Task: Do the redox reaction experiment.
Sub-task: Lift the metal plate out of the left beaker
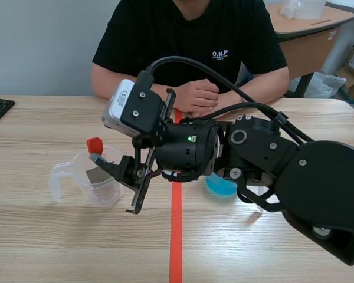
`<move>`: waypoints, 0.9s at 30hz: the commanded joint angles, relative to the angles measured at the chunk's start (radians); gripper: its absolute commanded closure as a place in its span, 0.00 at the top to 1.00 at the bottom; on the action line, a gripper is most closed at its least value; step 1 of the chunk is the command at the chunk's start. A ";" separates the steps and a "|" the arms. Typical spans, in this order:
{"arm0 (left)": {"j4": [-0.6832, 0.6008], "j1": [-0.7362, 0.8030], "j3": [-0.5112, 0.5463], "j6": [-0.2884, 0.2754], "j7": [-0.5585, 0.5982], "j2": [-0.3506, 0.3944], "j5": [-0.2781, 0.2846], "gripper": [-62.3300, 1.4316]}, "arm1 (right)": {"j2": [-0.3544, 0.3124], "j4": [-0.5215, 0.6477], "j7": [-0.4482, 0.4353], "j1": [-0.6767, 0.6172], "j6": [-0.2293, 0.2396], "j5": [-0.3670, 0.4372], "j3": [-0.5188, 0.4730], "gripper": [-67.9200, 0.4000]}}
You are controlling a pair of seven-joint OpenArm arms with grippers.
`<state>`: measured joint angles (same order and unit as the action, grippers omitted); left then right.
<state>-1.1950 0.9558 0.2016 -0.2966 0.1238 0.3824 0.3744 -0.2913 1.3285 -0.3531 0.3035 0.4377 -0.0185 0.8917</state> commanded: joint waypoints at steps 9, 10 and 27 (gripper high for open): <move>-0.008 0.013 0.010 -0.006 0.014 -0.005 0.002 1.00 | 0.000 0.027 -0.039 0.015 -0.004 0.010 -0.004 0.13; -0.008 0.013 0.010 -0.006 0.014 -0.005 0.002 1.00 | 0.000 0.027 -0.042 0.015 -0.004 0.010 -0.004 0.10; -0.008 0.013 0.010 -0.013 0.014 -0.005 -0.002 1.00 | 0.000 0.068 -0.129 0.015 -0.003 0.010 -0.037 0.03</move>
<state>-1.1950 0.9558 0.2016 -0.3008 0.1272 0.3824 0.3740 -0.2913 1.3563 -0.4660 0.3008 0.4408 -0.0189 0.8757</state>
